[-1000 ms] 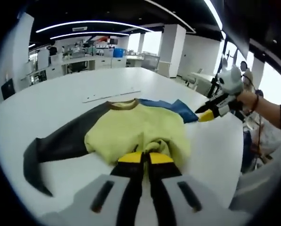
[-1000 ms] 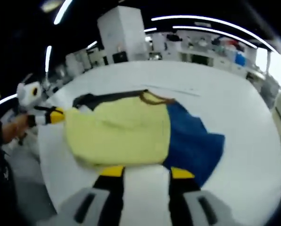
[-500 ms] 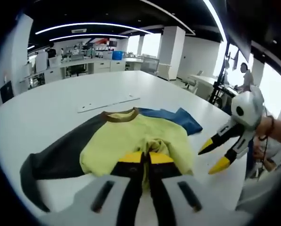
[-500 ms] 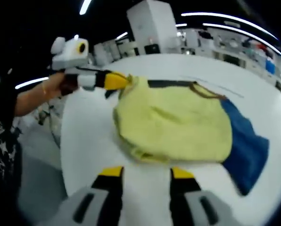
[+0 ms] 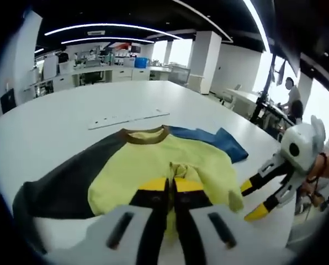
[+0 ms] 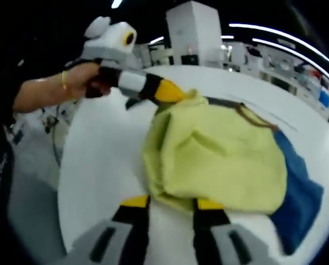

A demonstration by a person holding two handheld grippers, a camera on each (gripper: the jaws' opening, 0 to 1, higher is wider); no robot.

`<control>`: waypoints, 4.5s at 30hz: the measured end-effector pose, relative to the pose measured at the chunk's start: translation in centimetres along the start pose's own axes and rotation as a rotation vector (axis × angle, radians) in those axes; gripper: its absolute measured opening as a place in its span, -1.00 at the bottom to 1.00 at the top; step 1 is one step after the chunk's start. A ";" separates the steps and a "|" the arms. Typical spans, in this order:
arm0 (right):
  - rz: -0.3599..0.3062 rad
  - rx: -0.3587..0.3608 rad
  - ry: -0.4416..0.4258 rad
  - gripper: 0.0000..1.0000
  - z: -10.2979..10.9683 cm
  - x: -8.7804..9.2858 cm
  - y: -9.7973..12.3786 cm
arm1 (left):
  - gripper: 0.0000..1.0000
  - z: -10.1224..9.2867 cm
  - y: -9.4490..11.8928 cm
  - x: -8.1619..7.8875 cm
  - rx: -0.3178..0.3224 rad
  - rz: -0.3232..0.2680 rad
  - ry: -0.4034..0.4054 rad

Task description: Fold the garment on the visible template until the final outline fits inside the template.

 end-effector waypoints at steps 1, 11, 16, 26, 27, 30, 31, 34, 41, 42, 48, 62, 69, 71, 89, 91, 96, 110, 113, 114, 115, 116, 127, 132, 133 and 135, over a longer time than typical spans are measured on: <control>-0.003 0.006 -0.003 -0.58 -0.3 0.0 -0.1 | -0.99 0.4 -0.4 0.3 -0.010 0.012 -0.006; -0.037 0.024 -0.043 -0.98 -2.2 -1.2 0.4 | -0.99 1.6 -2.7 1.8 -0.046 0.070 -0.057; -0.047 0.019 -0.077 -1.00 -2.8 -1.6 0.3 | -0.99 2.3 -3.4 2.9 -0.067 0.093 -0.093; -0.047 0.014 -0.140 -1.00 -2.9 -1.5 0.3 | -0.85 2.6 -1.8 2.2 -0.059 0.021 -0.022; -0.048 0.015 -0.142 -1.00 -2.8 -1.5 0.4 | -0.81 2.5 -1.1 2.1 -0.057 0.009 -0.007; -0.053 0.010 -0.151 -0.82 -2.5 -1.5 0.7 | -0.80 2.4 0.4 2.4 -0.050 -0.004 0.013; -0.065 0.009 -0.155 -0.73 -2.4 -1.6 0.8 | -0.82 2.4 0.9 2.6 -0.053 -0.003 0.020; -0.084 0.002 -0.155 -0.52 -2.0 -1.7 0.9 | -0.73 1.6 3.0 2.9 -0.078 -0.028 0.033; -0.084 0.008 -0.136 -0.42 -1.5 -1.6 1.1 | -0.67 -0.1 5.0 4.2 -0.116 -0.051 0.097; -0.084 0.008 -0.137 -0.42 -1.3 -1.6 1.2 | -0.67 -0.5 5.0 4.4 -0.115 -0.054 0.109; -0.105 0.027 -0.133 -0.35 -1.1 -1.7 1.3 | -0.64 -1.5 4.1 5.8 -0.124 -0.023 0.152; -0.161 0.142 -0.217 -0.39 -1.0 -0.4 0.2 | -0.67 -0.8 2.0 7.8 -0.236 -0.014 0.293; -0.182 0.178 -0.216 -0.68 -1.9 -0.8 -0.2 | -0.87 -0.4 2.5 8.0 -0.247 -0.028 0.332; -0.186 0.184 -0.215 -0.82 -2.2 -0.6 -0.2 | -0.94 -0.5 2.5 7.9 -0.227 -0.033 0.325; -0.228 0.202 -0.184 -1.00 -1.8 -1.5 4.1 | -0.98 0.3 6.7 6.0 -0.177 -0.065 0.232; -0.230 0.199 -0.187 -1.00 -2.3 -1.3 4.5 | -0.98 0.4 7.5 6.1 -0.167 -0.066 0.226; -0.219 0.200 -0.192 -1.00 -2.2 -0.5 5.8 | -0.98 0.1 9.1 6.3 -0.150 -0.038 0.158; -0.185 0.189 -0.199 -1.00 -0.7 2.4 9.2 | -0.98 -2.5 13.4 6.2 -0.078 -0.002 0.006; -0.167 0.202 -0.182 -1.00 -0.4 3.0 9.9 | -0.98 -3.2 14.1 6.2 -0.061 0.000 -0.009; -0.163 0.205 -0.179 -1.00 -0.4 3.2 10.0 | -0.98 -3.4 14.4 6.2 -0.058 0.000 -0.009; -0.160 0.208 -0.173 -1.00 -0.2 3.3 10.4 | -0.98 -3.6 14.8 6.2 -0.055 0.000 -0.008; -0.160 0.209 -0.170 -1.00 -0.2 3.3 10.4 | -0.98 -3.9 15.2 6.3 -0.055 -0.001 -0.005; -0.171 0.239 -0.163 -1.00 1.0 4.5 11.9 | -0.98 -5.5 17.7 8.3 -0.037 0.022 0.022; -0.146 0.251 -0.151 -1.00 1.8 5.6 12.0 | -0.98 -6.0 18.8 9.7 -0.041 0.078 -0.059; -0.143 0.250 -0.154 -1.00 1.9 5.9 12.0 | -0.98 -6.1 19.0 9.9 -0.043 0.091 -0.075; -0.135 0.248 -0.159 -1.00 2.0 6.3 11.9 | -0.98 -6.3 19.1 10.7 -0.045 0.119 -0.105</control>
Point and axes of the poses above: the point that each gripper's makers call its tool centre point, and the gripper's own axes: y roughly backward along the fingers, z roughly to its left, x roughly out of its underside, the point moved 1 cm from there along y, roughly backward along the fingers, and after that the axes turned 8 degrees about -y, right-handed, at the moved point
